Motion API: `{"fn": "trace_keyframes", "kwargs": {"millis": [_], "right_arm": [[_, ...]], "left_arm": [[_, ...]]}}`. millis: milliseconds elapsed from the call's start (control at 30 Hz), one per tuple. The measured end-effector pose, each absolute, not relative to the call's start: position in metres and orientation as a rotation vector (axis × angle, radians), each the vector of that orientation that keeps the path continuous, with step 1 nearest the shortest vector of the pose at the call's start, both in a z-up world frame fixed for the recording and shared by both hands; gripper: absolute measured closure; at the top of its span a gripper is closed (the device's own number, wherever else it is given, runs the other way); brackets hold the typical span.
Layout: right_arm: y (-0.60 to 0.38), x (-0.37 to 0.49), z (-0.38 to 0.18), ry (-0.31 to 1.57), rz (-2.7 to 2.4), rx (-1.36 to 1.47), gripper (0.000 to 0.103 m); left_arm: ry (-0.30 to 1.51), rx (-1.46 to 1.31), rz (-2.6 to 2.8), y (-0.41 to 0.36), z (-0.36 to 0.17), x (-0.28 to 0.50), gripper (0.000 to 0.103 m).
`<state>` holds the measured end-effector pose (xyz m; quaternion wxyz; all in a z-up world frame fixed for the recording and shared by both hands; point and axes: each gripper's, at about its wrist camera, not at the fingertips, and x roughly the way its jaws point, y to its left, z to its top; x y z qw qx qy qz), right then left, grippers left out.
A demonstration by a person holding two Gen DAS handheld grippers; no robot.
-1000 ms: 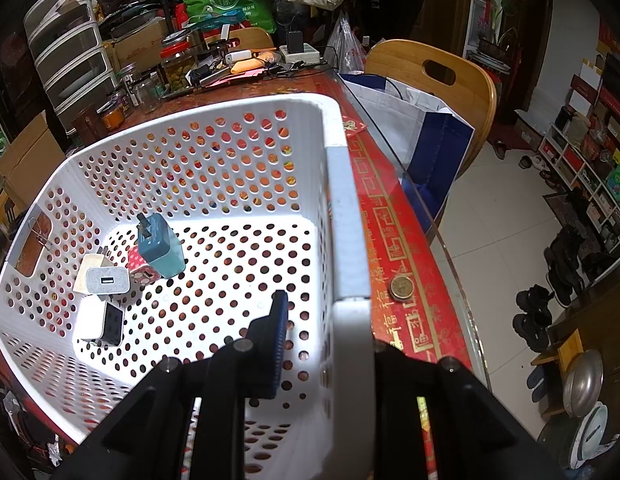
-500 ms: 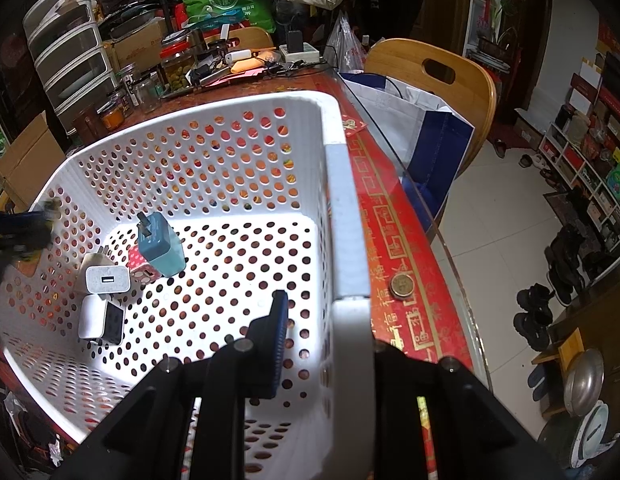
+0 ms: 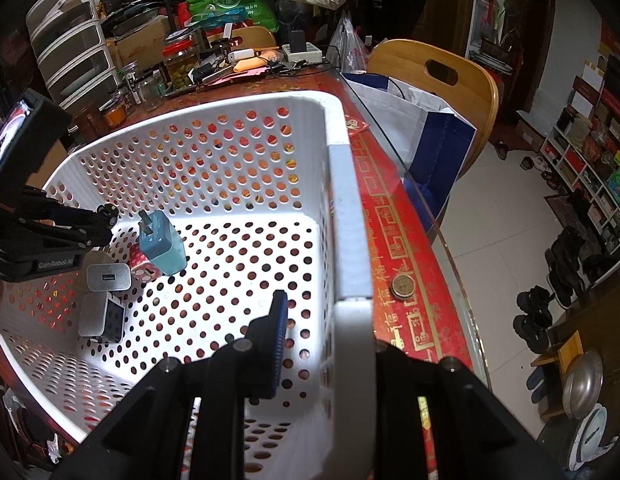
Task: Organize rigid objects
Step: 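Lower the black toy car into the basket and open the left gripper, then grasp the silver key with the left gripper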
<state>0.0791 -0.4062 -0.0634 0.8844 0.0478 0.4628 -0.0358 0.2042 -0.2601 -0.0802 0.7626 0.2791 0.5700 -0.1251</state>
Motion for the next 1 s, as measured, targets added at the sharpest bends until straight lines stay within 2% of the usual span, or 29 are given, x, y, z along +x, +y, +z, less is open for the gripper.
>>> {"fn": "trace_keyframes", "kwargs": {"millis": [367, 400, 433, 533, 600, 1000], "right_arm": [[-0.406, 0.08, -0.064, 0.963, -0.075, 0.1, 0.082], [-0.406, 0.08, -0.064, 0.963, -0.075, 0.099, 0.082], [-0.406, 0.08, -0.064, 0.963, -0.075, 0.099, 0.082], [-0.406, 0.08, -0.064, 0.963, -0.075, 0.099, 0.081], [-0.406, 0.08, -0.064, 0.964, -0.075, 0.1, 0.081], [-0.407, 0.079, -0.066, 0.956, -0.071, 0.098, 0.081]], "left_arm": [[1.232, 0.621, -0.272, -0.262, -0.078, 0.201, 0.074], [1.232, 0.625, -0.272, -0.262, -0.078, 0.201, 0.067], [1.218, 0.639, -0.279, -0.262, -0.077, 0.2, 0.053], [1.101, 0.656, -0.282, -0.263, -0.059, 0.187, 0.025], [1.038, 0.658, -0.281, -0.261, -0.048, 0.177, 0.02], [0.82, 0.624, -0.232, -0.213, 0.011, 0.122, 0.019]]}}
